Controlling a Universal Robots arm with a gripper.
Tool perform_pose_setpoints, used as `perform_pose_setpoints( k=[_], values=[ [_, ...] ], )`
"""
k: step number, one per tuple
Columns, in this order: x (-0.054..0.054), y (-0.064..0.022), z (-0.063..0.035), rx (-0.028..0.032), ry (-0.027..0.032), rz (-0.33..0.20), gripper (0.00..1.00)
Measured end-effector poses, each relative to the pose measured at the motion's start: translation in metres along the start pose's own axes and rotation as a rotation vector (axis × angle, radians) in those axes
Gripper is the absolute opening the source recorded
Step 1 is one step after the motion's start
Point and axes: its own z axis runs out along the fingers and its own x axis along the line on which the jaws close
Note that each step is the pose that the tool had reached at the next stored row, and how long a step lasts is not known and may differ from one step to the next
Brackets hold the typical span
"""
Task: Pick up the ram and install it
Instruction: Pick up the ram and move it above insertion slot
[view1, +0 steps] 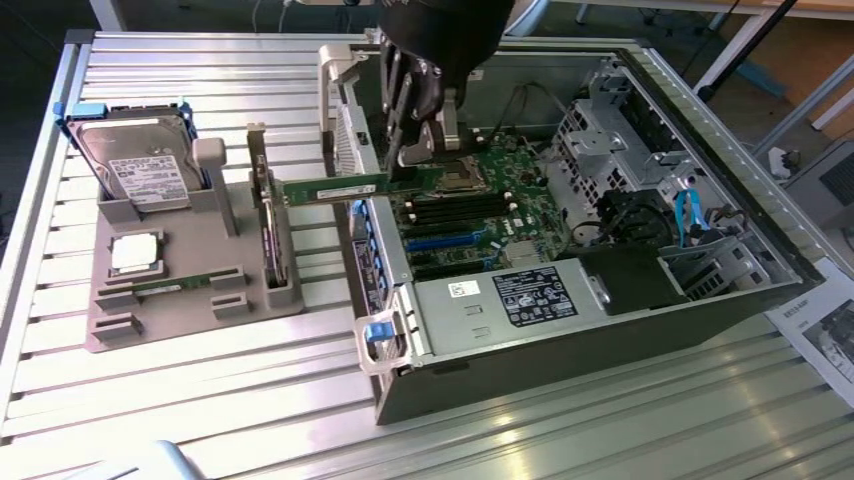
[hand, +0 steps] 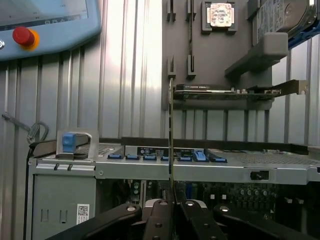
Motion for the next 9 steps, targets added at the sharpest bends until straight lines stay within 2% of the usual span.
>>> perform_pose_setpoints(
  k=[9],
  values=[
    [0.001,-0.0195,-0.0009,-0.0001,0.0000,0.000,0.12]
  ],
)
